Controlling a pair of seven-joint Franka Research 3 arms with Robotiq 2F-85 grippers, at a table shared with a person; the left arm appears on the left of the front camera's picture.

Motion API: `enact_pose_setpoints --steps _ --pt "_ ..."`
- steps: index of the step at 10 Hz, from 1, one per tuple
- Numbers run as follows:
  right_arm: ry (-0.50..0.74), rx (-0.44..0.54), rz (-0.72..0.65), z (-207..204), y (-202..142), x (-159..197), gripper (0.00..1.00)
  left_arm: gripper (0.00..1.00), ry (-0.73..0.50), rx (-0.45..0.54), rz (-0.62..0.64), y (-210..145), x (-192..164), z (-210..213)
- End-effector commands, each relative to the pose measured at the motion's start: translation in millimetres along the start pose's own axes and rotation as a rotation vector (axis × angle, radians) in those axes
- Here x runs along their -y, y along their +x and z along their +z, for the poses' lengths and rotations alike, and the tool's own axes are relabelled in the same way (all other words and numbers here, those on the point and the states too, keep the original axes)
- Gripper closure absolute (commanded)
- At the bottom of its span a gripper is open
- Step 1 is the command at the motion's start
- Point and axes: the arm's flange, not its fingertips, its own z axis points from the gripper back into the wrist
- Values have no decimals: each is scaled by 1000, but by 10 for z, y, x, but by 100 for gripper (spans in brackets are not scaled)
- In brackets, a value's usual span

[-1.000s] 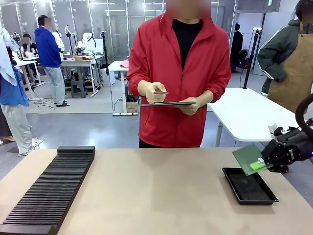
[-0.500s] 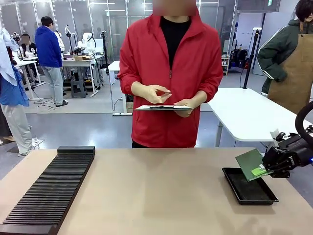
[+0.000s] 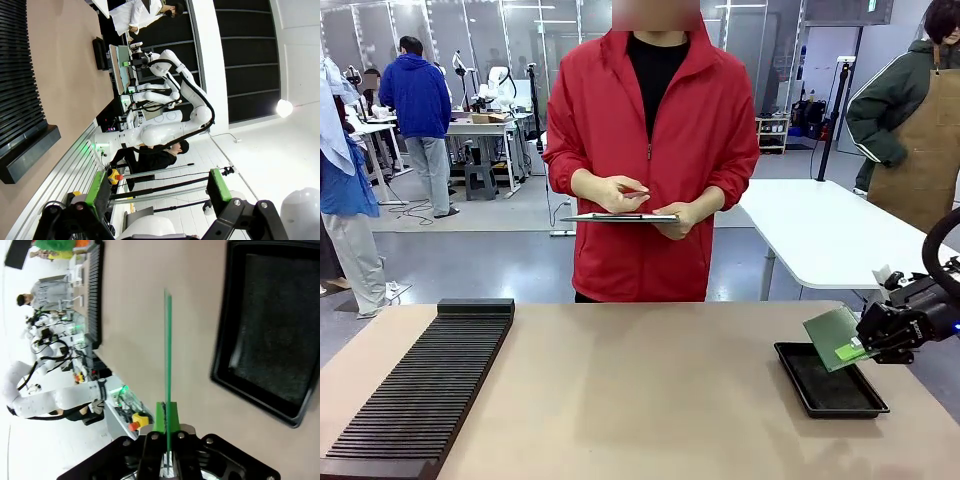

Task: Inspect the PCB.
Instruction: Place the Blank PCB in the ESD tray.

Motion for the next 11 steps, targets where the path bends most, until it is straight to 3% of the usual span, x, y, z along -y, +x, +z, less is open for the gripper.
enact_pose_setpoints --steps 1,5,11 --pt "-98 -28 37 -126 158 145 97 0 8 -3 6 -7 32 21" --pt "-169 -31 -54 -364 453 367 97 0 8 -3 6 -7 32 21" --pt "-167 -63 -89 -496 583 516 97 0 8 -3 6 -7 32 21"
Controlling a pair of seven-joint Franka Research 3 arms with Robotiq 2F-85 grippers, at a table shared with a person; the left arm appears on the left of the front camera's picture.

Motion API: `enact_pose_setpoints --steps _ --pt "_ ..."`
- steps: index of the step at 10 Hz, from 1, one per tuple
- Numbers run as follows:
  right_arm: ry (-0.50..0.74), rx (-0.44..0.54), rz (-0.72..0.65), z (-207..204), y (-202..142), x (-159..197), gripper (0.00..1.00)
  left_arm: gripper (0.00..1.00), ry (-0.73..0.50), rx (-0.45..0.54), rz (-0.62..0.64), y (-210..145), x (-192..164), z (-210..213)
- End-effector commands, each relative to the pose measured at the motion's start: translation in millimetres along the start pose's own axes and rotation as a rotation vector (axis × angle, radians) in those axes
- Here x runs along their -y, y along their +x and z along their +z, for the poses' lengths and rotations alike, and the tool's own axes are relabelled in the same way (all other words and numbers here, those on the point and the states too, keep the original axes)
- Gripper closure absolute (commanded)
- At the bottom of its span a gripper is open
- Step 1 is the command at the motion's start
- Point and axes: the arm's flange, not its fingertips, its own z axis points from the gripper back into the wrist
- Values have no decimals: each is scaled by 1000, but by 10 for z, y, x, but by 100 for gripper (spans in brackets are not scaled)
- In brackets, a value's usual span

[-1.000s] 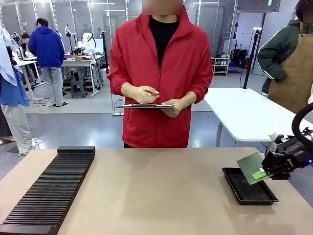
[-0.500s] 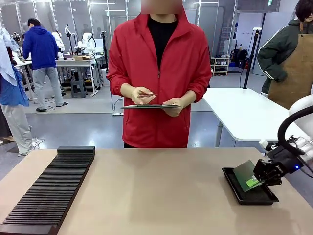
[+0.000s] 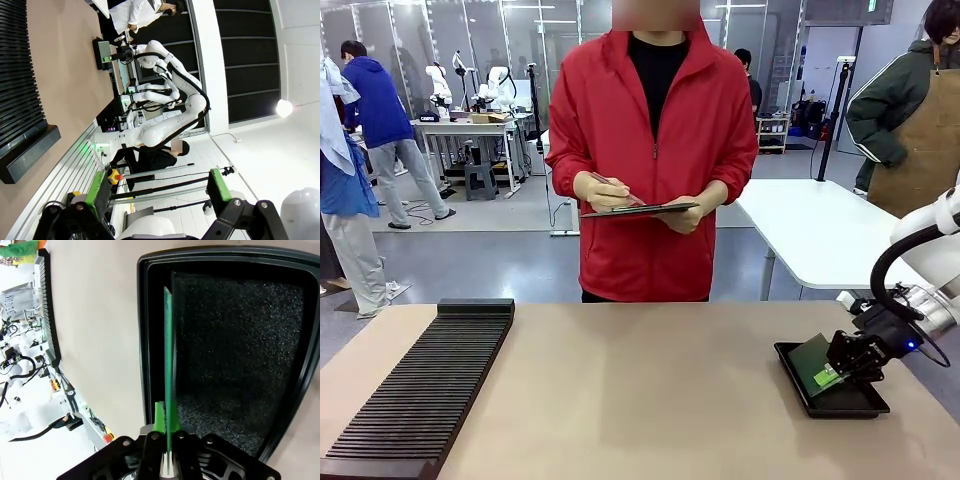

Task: Inspect the PCB.
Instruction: Place the Blank PCB in the ESD tray.

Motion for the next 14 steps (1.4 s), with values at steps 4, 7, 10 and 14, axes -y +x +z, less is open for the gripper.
enact_pose_setpoints --steps 4,7,10,14 --pt "-99 -5 -62 -28 16 -76 49 0 8 -3 6 -7 32 21" --pt "-153 24 -70 67 -95 -159 8 0 8 -3 6 -7 32 21" --pt "-203 38 -94 161 -158 -313 0 0 8 -3 6 -7 32 21" --pt "-273 99 -135 321 -253 -542 0 0 8 -3 6 -7 32 21"
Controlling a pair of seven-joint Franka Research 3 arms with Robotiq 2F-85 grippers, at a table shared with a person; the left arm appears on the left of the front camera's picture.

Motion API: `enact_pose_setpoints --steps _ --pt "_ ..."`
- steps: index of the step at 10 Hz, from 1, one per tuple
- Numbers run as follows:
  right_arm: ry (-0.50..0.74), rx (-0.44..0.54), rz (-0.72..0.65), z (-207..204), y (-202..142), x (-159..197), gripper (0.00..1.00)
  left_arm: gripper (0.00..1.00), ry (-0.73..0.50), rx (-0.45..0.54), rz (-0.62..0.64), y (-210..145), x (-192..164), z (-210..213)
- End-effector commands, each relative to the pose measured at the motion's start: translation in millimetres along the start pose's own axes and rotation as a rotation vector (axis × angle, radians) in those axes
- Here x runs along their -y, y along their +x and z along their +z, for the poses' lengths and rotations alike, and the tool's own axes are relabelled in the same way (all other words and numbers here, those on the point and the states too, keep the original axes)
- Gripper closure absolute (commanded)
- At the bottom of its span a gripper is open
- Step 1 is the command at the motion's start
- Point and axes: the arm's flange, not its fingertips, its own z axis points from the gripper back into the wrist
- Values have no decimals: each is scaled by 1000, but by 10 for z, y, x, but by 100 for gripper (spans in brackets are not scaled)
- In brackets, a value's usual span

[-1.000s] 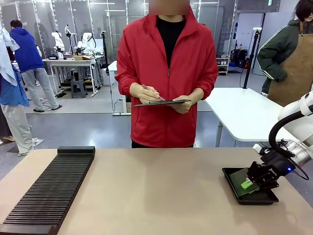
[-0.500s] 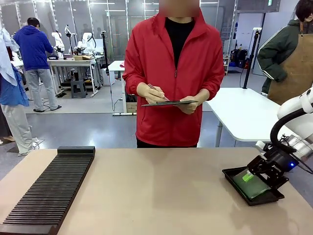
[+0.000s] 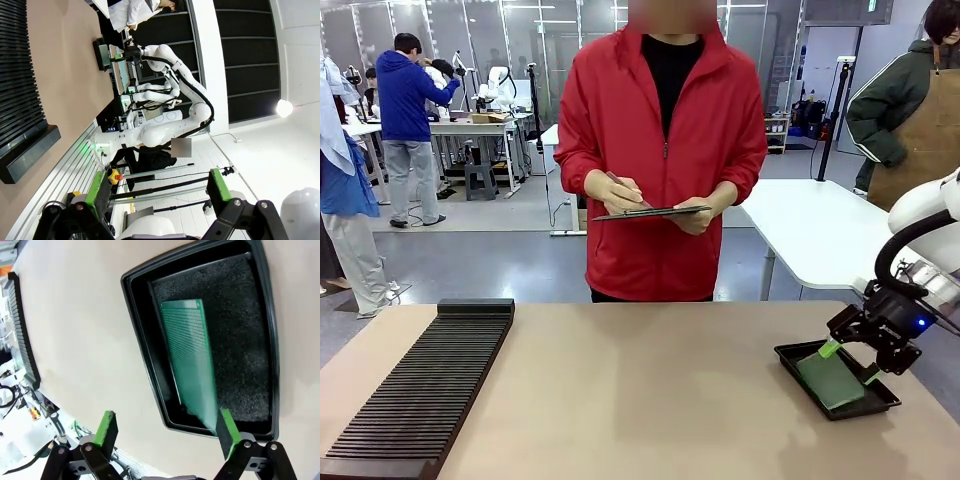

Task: Inspect the PCB.
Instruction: Place the Blank PCB in the ESD tray.

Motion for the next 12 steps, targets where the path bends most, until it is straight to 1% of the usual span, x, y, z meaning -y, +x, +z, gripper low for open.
enact_pose_setpoints --steps 1,3,4,5,6,12 --pt "-70 51 -34 87 -141 -134 0 0 8 -3 6 -7 32 21" --pt "-81 76 -15 162 -225 -210 0 0 8 -3 6 -7 32 21" --pt "-74 65 -13 146 -226 -228 0 0 8 -3 6 -7 32 21" --pt "-60 35 -27 69 -165 -208 0 0 8 -3 6 -7 32 21" --pt "-43 64 9 220 -173 -169 0 0 8 -3 6 -7 32 21" --pt "-43 64 9 220 -173 -169 0 0 8 -3 6 -7 32 21"
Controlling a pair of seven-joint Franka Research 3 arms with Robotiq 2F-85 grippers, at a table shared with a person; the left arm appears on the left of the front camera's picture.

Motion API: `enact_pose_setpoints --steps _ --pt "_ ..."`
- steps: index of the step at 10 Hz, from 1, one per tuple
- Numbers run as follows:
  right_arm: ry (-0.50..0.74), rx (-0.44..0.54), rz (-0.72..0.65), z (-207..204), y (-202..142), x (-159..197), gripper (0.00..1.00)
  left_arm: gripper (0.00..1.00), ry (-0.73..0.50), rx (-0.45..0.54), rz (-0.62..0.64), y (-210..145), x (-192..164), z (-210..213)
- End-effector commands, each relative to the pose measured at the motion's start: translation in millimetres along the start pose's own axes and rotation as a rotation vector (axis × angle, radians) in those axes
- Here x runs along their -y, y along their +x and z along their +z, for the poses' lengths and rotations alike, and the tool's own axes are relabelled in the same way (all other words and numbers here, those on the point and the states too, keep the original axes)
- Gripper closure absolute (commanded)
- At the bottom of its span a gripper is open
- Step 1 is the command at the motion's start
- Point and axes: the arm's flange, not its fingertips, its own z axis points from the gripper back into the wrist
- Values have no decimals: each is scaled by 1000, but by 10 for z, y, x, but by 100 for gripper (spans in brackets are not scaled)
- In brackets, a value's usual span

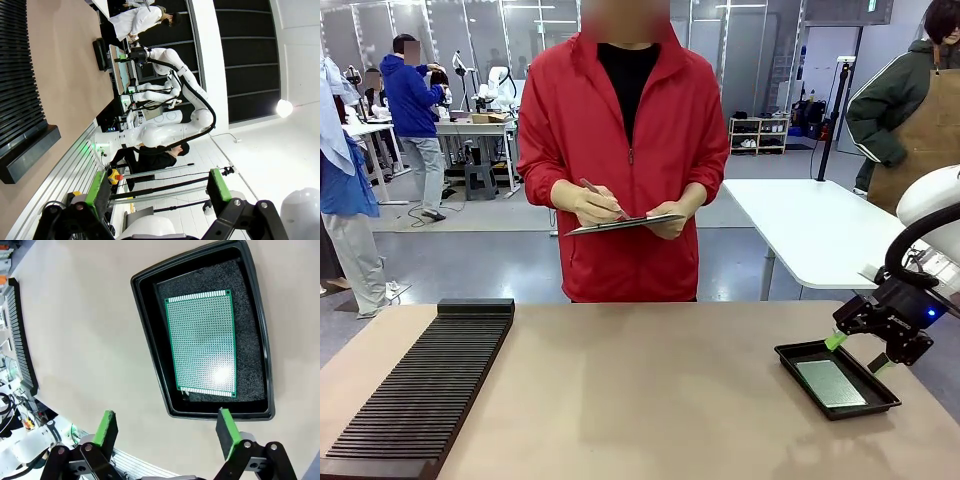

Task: Inspect the PCB.
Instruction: Place the Blank PCB in the ESD tray.

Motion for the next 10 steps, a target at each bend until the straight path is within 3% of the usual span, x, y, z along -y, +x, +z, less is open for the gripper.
enact_pose_setpoints --steps 1,10 --pt "-2 1 5 3 8 -11 0 0 8 -3 6 -7 31 21" --pt "0 0 0 0 0 0 0 0 8 -3 6 -7 31 21"
